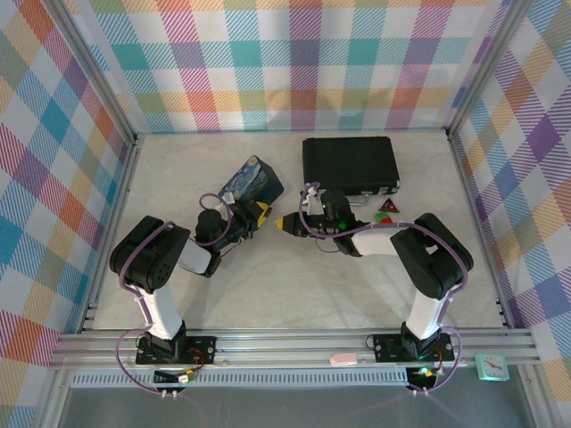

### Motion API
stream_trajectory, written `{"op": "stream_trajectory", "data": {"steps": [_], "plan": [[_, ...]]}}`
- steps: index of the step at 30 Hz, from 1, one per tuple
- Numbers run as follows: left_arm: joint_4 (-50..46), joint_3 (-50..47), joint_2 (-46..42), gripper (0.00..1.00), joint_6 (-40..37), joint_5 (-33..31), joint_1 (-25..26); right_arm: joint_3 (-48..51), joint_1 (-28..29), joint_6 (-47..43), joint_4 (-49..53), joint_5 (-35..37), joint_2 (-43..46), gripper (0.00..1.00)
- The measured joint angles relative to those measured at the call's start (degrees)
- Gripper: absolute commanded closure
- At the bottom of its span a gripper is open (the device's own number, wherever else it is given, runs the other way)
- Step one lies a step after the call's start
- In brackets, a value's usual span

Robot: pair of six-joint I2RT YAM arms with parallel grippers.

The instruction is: Unlock a padlock with a key

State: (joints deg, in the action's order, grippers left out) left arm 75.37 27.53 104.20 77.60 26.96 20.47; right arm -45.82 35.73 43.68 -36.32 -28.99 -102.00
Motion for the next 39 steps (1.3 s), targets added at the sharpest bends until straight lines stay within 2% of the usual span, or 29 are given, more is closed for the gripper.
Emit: {"op": "stream_trajectory", "data": {"steps": [39], "plan": [[0.04,-0.13,0.00,1.00,0.00,0.00,0.13,-0.81,0.00,1.14,-1.33,-0.63,0.04,1.00]]}}
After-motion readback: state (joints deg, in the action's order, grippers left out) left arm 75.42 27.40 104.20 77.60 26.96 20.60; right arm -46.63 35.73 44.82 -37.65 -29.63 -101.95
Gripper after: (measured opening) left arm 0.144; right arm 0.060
